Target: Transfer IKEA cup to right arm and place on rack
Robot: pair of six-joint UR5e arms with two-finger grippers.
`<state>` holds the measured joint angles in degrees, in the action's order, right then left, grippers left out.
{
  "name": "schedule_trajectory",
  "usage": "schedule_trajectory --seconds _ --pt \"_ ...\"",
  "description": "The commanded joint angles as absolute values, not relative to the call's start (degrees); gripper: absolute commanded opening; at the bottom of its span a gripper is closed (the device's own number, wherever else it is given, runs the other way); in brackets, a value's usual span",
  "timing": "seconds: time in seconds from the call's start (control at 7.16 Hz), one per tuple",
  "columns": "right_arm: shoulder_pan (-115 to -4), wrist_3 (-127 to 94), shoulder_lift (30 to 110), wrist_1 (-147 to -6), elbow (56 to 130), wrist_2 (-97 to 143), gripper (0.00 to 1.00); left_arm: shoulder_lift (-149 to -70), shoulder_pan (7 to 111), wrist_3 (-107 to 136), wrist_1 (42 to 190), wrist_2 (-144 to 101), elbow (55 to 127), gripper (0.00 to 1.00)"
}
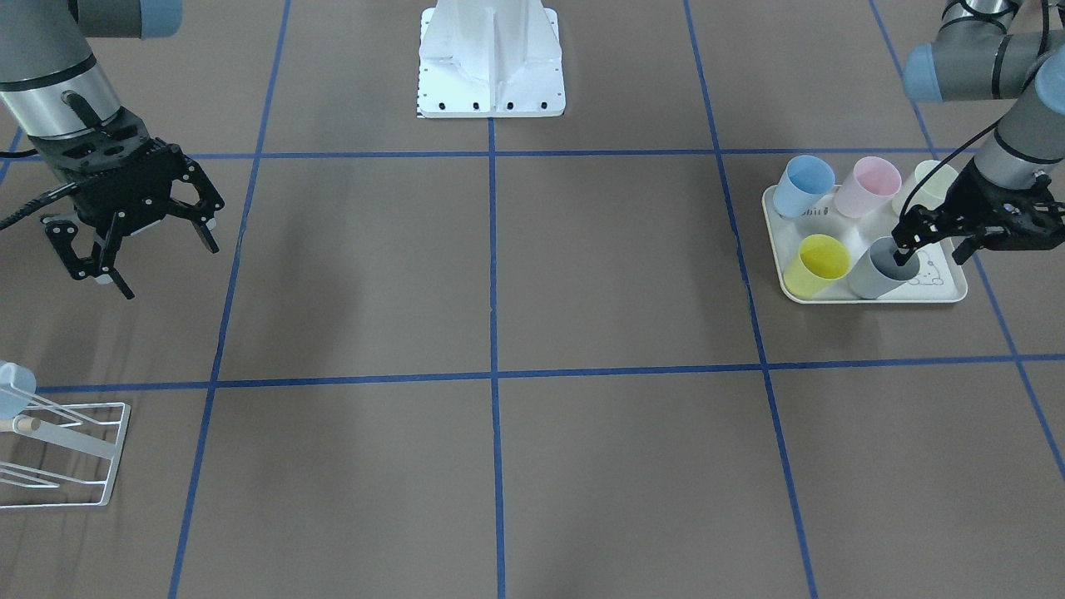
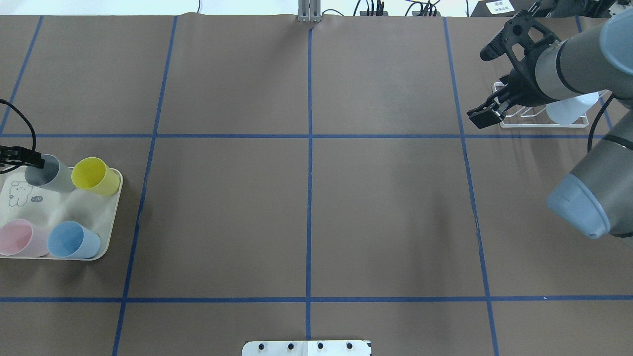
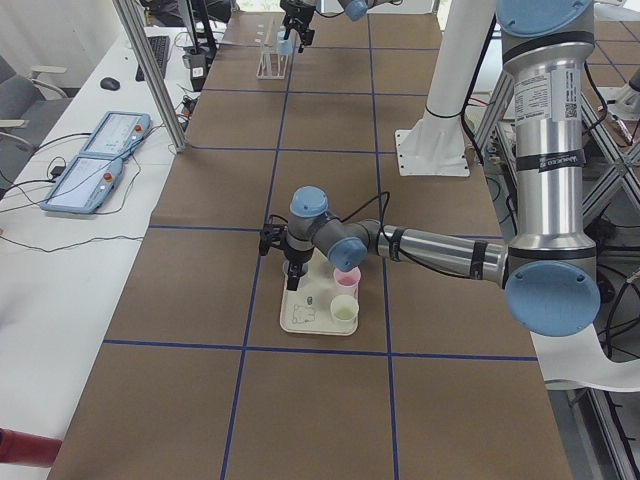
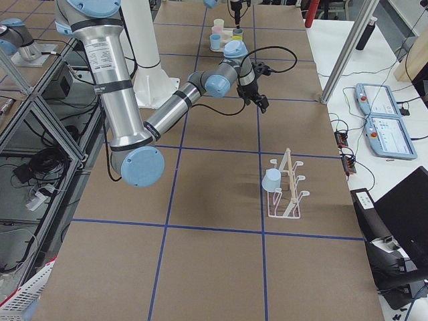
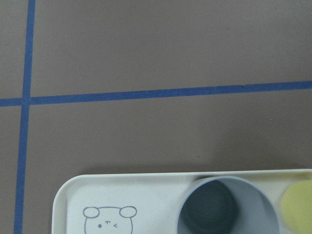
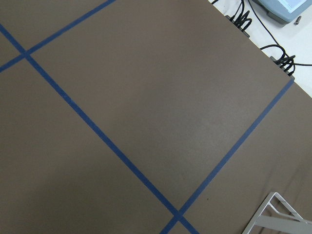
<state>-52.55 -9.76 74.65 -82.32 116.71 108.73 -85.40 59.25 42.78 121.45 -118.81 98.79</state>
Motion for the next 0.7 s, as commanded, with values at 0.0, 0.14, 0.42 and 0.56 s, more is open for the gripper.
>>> schedule_trajectory --seconds 0.0,0.14,0.42,0.56 --pt "-52.47 -9.76 74.62 -82.35 116.72 108.63 1.00 -86.22 58.19 42.89 121.46 -119.18 97.91 0.75" --pt "-52.38 -9.76 74.62 -82.35 116.72 108.63 1.00 -86.13 58.18 42.72 121.46 -119.44 97.91 0.70" --pt "-52.21 -9.76 74.62 -82.35 116.72 108.63 1.00 -86.05 58.10 42.63 121.46 -119.53 97.82 0.16" --pt "-52.21 -9.76 74.62 -82.35 116.72 108.63 1.00 -85.87 58.18 42.54 121.46 -119.53 97.91 0.00"
